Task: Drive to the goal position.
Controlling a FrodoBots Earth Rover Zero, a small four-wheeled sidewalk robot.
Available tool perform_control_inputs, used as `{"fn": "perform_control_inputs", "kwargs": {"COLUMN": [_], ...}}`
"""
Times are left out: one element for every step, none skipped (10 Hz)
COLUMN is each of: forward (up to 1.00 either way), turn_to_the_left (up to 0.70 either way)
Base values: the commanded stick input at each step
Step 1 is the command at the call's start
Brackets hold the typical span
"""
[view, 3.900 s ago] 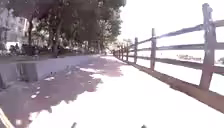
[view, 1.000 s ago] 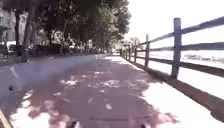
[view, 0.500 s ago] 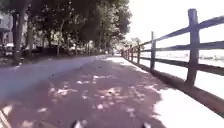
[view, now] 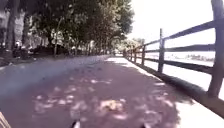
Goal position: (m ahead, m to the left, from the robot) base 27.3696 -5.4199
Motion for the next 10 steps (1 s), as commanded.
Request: {"fn": "perform_control_inputs", "kwargs": {"forward": [1.0,1.0,1.0,1.0,1.0,1.0,1.0,1.0,1.0,1.0], "turn_to_the_left": [0.0,0.0,0.0,0.0,0.0,-0.09,-0.34,-0.4,-0.26,0.0]}}
